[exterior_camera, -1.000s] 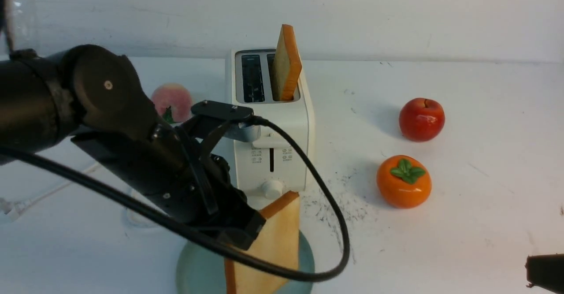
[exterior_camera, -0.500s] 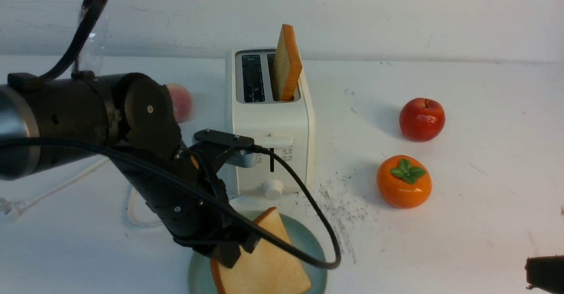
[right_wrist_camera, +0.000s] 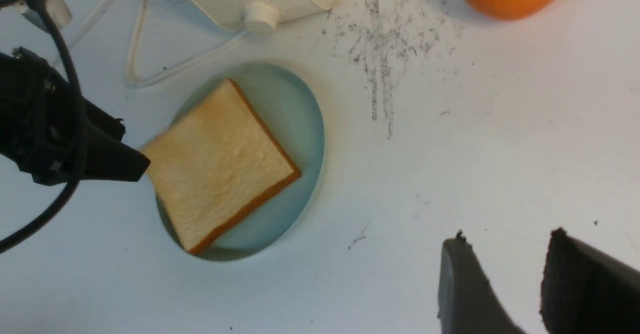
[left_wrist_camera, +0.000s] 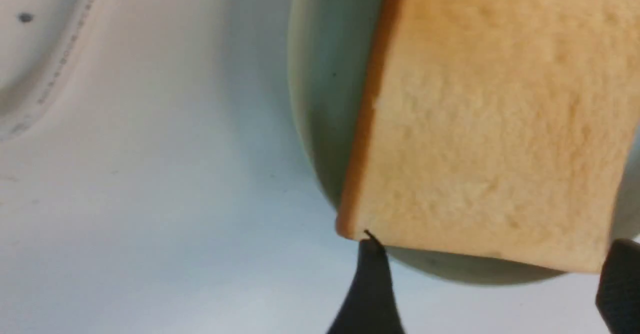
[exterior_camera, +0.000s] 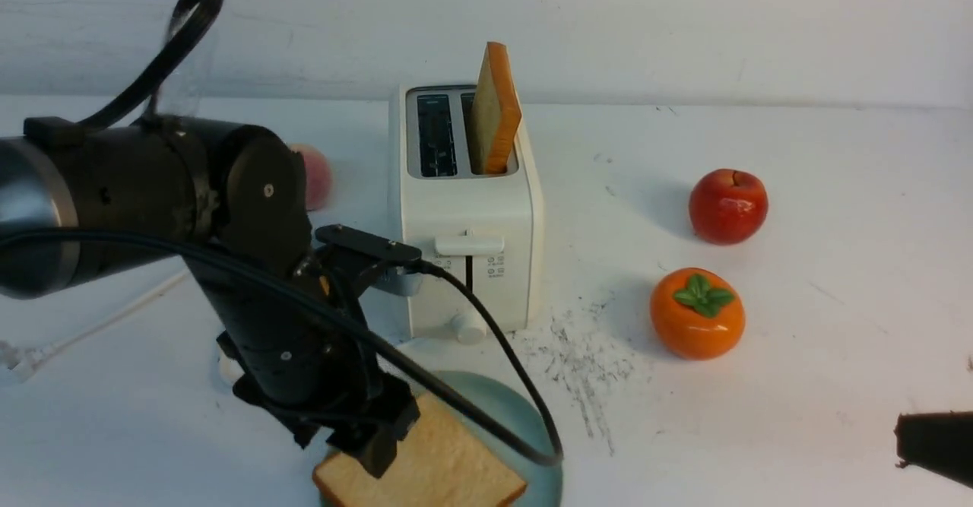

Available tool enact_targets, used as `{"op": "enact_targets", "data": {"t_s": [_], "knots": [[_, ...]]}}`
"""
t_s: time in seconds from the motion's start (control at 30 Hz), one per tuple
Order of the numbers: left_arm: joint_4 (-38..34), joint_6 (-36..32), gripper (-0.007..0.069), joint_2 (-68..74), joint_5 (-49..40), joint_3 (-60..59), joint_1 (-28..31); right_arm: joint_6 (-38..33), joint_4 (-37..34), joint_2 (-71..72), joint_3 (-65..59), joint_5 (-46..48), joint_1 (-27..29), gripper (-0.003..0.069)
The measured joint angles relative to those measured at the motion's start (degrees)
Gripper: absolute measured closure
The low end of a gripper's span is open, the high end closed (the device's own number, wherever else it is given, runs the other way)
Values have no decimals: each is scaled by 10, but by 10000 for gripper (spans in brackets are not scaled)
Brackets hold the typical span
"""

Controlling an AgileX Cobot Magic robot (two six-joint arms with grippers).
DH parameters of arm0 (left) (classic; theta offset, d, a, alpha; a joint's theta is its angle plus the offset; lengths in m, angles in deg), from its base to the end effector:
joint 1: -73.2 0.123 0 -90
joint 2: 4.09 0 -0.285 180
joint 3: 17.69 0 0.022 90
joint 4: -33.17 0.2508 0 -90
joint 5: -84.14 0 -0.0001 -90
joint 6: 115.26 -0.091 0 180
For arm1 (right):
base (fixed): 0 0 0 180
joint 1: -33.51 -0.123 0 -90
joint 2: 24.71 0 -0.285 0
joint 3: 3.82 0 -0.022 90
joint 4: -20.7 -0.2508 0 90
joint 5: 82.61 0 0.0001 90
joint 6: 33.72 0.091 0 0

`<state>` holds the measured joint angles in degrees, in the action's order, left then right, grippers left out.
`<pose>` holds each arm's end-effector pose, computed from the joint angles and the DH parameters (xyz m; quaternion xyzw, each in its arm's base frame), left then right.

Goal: Take toasted bread from bread machine on white table place on plate.
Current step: 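Place the slice of bread on the plate with the left gripper, then grasp the toast slice in the toaster and pull it up out of the slot with the right gripper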

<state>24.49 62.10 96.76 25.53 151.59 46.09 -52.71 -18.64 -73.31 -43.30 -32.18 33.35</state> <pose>0.2712 -0.1520 0.2423 0.2224 0.9688 -0.0843 0.0691 0.1210 0.0448 0.3148 -0.0394 0.8864 0.2597 0.3812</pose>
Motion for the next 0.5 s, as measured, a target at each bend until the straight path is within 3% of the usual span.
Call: {"op": "enact_targets", "data": {"t_s": [0.13,0.2,0.27,0.33,0.37,0.43,0.47,0.5], "knots": [[75,84,62,-30,-26,35,0,-27,-32,-36,56,3,0,419],[110,128,109,-58,-36,41,0,-42,-52,-70,90,11,0,419],[141,167,223,-99,-45,40,0,-75,-74,-109,127,16,-4,419],[151,186,288,-124,-45,37,0,-95,-85,-138,146,15,-16,419],[166,209,407,-161,-40,30,0,-115,-97,-170,167,8,-36,419],[178,232,561,-211,-26,12,0,-125,-104,-207,189,-15,-78,419],[178,233,573,-211,-24,9,0,-126,-104,-211,191,-18,-83,419],[183,247,638,-259,-11,-15,0,-131,-101,-242,208,-47,-126,419]]}}
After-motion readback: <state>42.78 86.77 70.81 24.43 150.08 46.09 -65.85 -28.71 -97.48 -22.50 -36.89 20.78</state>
